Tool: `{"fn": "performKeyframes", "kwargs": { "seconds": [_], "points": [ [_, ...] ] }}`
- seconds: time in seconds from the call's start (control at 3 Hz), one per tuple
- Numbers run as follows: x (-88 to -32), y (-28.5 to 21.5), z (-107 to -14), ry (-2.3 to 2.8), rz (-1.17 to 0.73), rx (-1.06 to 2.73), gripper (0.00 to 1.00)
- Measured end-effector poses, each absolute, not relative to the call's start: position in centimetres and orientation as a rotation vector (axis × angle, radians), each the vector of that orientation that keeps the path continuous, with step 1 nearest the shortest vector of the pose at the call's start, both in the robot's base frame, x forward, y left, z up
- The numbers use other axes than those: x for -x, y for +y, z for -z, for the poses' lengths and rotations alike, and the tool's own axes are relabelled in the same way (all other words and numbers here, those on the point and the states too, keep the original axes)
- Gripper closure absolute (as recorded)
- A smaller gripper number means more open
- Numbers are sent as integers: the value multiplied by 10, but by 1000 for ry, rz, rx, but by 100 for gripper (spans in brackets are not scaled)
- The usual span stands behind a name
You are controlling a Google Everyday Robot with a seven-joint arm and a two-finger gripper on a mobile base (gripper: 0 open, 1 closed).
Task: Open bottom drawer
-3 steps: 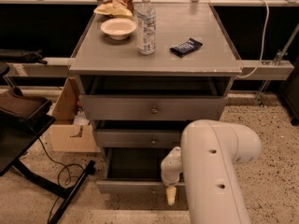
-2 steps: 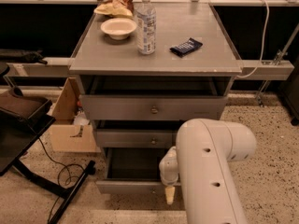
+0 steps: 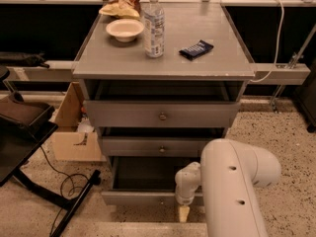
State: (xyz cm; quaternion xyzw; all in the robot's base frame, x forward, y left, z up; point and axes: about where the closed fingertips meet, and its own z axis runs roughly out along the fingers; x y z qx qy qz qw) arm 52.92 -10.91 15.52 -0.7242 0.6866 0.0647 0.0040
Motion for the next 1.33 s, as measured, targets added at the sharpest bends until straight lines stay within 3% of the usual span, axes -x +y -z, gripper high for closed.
{"fn": "performKeyframes", "kwargs": {
  "seconds": [0.33, 0.67, 1.0, 1.33],
  "points": [
    [-494, -125, -141, 2209, -352, 2326, 39],
    [-498, -122, -146, 2209, -352, 2326, 62],
    [-503, -121, -149, 2210, -352, 2326, 92],
    [-507, -121, -151, 2210, -352, 2326, 100]
  ]
}}
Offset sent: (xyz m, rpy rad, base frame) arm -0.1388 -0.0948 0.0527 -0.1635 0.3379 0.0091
